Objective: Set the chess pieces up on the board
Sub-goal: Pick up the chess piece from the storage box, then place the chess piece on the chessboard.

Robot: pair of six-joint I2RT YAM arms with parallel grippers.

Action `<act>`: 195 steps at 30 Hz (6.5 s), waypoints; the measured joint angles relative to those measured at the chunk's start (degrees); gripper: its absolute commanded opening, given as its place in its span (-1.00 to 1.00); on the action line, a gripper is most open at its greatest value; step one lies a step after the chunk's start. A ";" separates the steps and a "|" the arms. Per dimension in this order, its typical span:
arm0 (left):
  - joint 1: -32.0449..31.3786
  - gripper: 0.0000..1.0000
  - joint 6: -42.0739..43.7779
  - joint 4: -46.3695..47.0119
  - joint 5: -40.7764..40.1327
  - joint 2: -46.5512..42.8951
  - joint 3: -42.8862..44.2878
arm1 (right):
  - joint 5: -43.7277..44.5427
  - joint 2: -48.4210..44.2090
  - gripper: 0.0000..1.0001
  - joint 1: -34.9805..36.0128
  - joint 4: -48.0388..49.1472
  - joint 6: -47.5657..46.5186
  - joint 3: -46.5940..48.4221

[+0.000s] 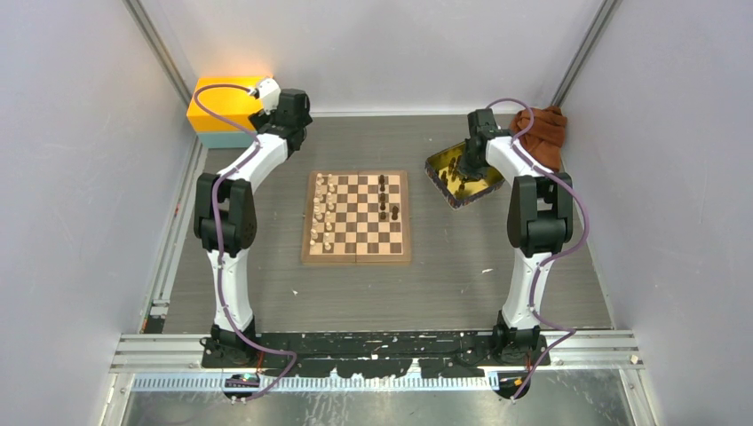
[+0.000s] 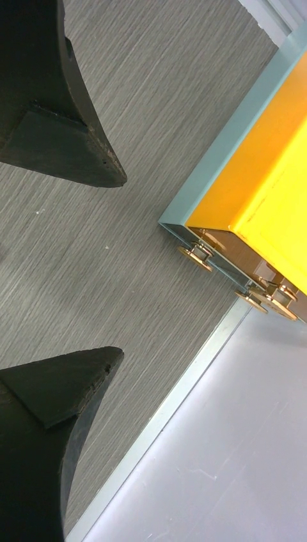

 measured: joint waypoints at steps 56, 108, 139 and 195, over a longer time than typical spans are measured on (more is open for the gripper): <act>-0.61 0.87 -0.24 -0.96 0.35 -9.38 -10.19 | 1.70 -4.98 -0.99 18.21 -5.70 -2.54 8.70; -5.33 0.85 0.24 -0.48 0.35 -16.37 -17.59 | 1.29 -5.66 -0.99 26.69 -0.42 -1.27 -1.86; -5.33 0.85 0.46 -0.02 0.37 -16.37 -17.59 | -0.24 -3.54 -0.99 26.91 2.08 -1.01 -2.16; -6.47 0.85 1.40 0.42 0.39 -16.37 -18.32 | 2.99 -6.08 -0.99 28.13 3.89 0.02 -6.03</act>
